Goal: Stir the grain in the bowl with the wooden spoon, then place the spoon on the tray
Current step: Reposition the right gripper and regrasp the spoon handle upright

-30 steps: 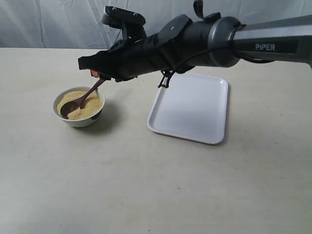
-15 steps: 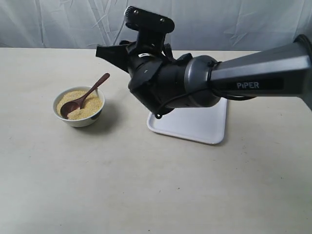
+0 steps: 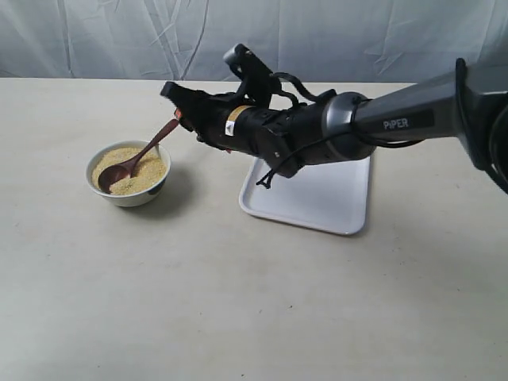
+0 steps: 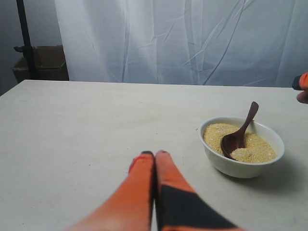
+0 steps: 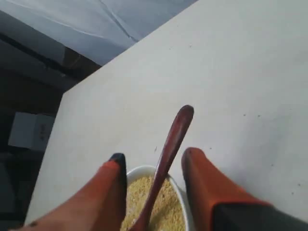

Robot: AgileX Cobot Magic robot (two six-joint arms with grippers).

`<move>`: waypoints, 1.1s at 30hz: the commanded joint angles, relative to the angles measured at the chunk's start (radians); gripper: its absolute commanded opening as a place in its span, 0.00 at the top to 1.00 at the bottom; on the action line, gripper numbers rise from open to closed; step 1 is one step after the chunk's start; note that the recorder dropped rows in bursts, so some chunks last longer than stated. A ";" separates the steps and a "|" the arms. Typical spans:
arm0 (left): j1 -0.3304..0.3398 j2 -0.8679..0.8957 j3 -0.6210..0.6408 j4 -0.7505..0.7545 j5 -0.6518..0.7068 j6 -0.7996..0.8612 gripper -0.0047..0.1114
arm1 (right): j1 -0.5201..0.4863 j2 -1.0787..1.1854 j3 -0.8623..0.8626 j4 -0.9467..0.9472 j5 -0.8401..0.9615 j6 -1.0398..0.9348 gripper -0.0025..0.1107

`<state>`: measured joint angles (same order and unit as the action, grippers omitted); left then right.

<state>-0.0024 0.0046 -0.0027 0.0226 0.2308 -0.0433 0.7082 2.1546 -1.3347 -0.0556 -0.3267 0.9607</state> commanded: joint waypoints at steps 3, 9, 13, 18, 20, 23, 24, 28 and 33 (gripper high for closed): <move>-0.001 -0.005 0.003 0.002 -0.007 0.000 0.96 | -0.090 0.081 0.005 -0.377 -0.191 0.508 0.58; -0.001 -0.005 0.003 0.002 -0.007 0.000 0.96 | -0.101 0.173 -0.031 -0.429 -0.308 0.557 0.58; -0.001 -0.005 0.003 0.002 -0.007 0.000 0.96 | -0.101 0.224 -0.098 -0.463 -0.312 0.579 0.58; -0.001 -0.005 0.003 0.002 -0.007 0.000 0.96 | -0.098 0.266 -0.181 -0.486 -0.307 0.602 0.58; -0.001 -0.005 0.003 0.002 -0.007 0.000 0.96 | -0.098 0.284 -0.203 -0.489 -0.306 0.627 0.58; -0.001 -0.005 0.003 0.002 -0.007 0.000 0.96 | -0.098 0.301 -0.220 -0.495 -0.304 0.634 0.58; -0.001 -0.005 0.003 0.002 -0.007 0.000 0.96 | -0.098 0.303 -0.222 -0.495 -0.304 0.634 0.58; -0.001 -0.005 0.003 0.002 -0.007 0.000 0.96 | -0.097 0.303 -0.228 -0.494 -0.293 0.634 0.58; -0.001 -0.005 0.003 0.002 -0.007 0.000 0.96 | -0.090 0.303 -0.260 -0.498 -0.269 0.634 0.58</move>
<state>-0.0024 0.0046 -0.0027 0.0226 0.2308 -0.0433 0.6138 2.4592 -1.5707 -0.5410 -0.6084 1.5958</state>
